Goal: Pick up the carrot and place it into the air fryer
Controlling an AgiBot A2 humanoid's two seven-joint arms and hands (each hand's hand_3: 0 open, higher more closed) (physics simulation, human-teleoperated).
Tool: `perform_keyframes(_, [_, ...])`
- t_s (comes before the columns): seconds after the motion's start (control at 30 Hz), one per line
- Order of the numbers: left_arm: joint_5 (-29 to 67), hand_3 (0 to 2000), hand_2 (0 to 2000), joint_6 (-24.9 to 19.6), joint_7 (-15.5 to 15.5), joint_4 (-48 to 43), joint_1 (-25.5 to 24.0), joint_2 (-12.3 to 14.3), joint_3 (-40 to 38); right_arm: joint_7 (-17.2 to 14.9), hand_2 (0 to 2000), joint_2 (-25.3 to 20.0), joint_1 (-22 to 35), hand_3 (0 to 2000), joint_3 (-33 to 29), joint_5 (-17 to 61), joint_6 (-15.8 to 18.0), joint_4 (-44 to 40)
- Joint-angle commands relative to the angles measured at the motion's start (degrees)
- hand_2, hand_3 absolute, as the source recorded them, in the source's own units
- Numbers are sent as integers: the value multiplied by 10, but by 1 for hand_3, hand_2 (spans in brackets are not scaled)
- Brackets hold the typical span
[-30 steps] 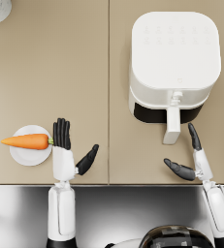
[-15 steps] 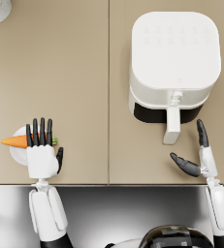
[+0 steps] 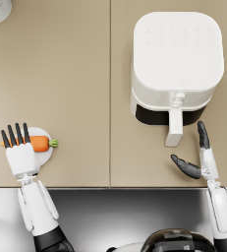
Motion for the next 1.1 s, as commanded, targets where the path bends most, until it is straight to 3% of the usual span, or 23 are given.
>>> perform_keyframes(0.03, [4,0,0,0,-1,39,25,-6,15,0,0,-4,6,0,-2,0,0,2])
perform_keyframes(0.47, [12,0,0,2,-3,120,52,1,64,0,0,-21,17,0,-7,0,0,-4])
perform_keyframes(0.83, [13,0,0,44,-2,194,67,-3,96,0,0,-36,30,0,-6,0,0,-3])
perform_keyframes(0.87, [13,327,1361,53,-8,194,66,-4,100,0,0,-38,31,0,-5,0,0,-2])
perform_keyframes(0.9, [13,653,2000,51,-13,191,66,-5,103,0,0,-38,30,0,-6,0,0,2])
perform_keyframes(1.03, [13,1960,2000,84,-28,216,71,-8,113,0,0,-44,34,0,-2,0,0,-4])
perform_keyframes(1.1, [13,2000,2000,104,-24,215,62,-10,121,0,0,-50,47,0,-3,0,0,-9])
